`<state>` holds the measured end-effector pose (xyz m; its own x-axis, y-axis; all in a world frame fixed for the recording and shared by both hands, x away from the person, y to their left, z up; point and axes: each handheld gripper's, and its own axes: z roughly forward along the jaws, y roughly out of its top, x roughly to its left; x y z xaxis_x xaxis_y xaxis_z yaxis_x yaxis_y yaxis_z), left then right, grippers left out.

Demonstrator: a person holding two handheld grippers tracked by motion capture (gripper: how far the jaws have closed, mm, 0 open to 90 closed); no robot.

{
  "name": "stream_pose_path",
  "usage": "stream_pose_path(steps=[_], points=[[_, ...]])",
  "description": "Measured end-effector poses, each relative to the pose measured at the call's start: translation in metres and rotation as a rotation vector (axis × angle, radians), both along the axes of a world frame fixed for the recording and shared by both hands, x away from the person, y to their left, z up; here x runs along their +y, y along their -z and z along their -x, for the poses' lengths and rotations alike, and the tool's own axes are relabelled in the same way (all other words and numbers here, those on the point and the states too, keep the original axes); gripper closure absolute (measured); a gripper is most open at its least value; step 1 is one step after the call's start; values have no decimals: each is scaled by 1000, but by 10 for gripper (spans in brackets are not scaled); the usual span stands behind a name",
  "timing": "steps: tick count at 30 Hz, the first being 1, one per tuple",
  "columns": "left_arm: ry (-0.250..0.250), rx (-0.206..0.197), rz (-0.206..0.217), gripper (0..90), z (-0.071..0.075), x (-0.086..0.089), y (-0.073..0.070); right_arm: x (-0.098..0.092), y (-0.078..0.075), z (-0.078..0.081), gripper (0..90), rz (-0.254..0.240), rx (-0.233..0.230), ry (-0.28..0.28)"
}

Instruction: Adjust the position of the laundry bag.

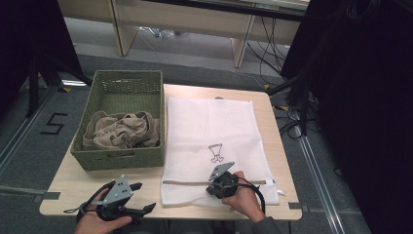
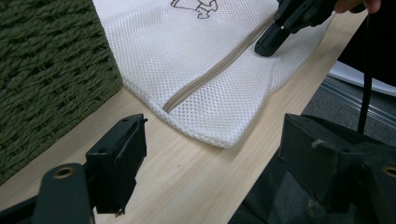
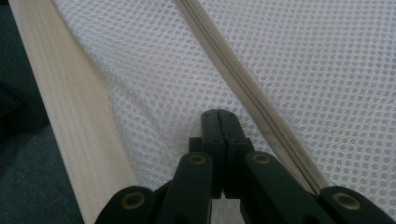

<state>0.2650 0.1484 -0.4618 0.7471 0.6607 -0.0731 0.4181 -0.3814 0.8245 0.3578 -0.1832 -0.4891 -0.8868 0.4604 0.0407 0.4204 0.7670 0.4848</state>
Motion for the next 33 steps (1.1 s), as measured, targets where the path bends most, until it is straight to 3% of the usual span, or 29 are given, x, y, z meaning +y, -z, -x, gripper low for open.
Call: stream_pose_path(steps=[2, 10, 11, 12, 18, 19, 20, 21, 23, 24, 25, 26, 27, 28, 29, 30, 33], points=[[-5, -14, 13, 228, -1, 0, -2, -2, 0, 5, 900, 0, 1, -1], [-4, -7, 7, 228, -1, 0, -1, -2, -1, 14, 900, 7, 19, -24], [-2, -6, 1, 228, 0, 1, -1, 0, -2, 18, 900, 12, 50, 19], [-2, -6, 1, 228, 0, 1, -1, -1, -1, 15, 900, 12, 18, -30], [-6, 2, -1, 228, -1, 0, 1, -2, -3, 15, 899, -2, 21, -21], [-7, -2, 6, 227, -1, 0, -1, -6, -8, 12, 858, -45, -2, -3], [-7, -2, 6, 228, -1, 0, -1, -6, -8, 12, 858, -45, -2, -3], [-3, -9, 14, 228, -1, 0, -2, -13, -17, 11, 807, -95, -27, 51], [-1, -8, 6, 228, -1, 0, -1, -18, -21, 10, 764, -114, -42, 72], [-4, -4, 5, 228, 0, 1, -1, -29, -27, 8, 674, -150, -67, 136], [-4, -4, 5, 228, 0, 1, -1, -29, -27, 8, 674, -150, -67, 136], [-6, -2, 11, 228, -1, 1, -2, -35, -29, 8, 629, -167, -73, 174], [-5, -5, 15, 228, -1, 1, -3, -48, -32, 8, 557, -188, -97, 251], [-3, -8, 16, 228, -1, 0, -3, -48, -32, 8, 557, -188, -97, 251], [2, -9, 7, 228, 0, 0, -2, -62, -32, 10, 506, -197, -102, 311], [2, -9, 7, 228, 0, 0, -2, -62, -32, 10, 506, -197, -102, 311], [-1, -9, 14, 228, 0, -1, -3, -91, -31, 13, 469, -188, -110, 405]])
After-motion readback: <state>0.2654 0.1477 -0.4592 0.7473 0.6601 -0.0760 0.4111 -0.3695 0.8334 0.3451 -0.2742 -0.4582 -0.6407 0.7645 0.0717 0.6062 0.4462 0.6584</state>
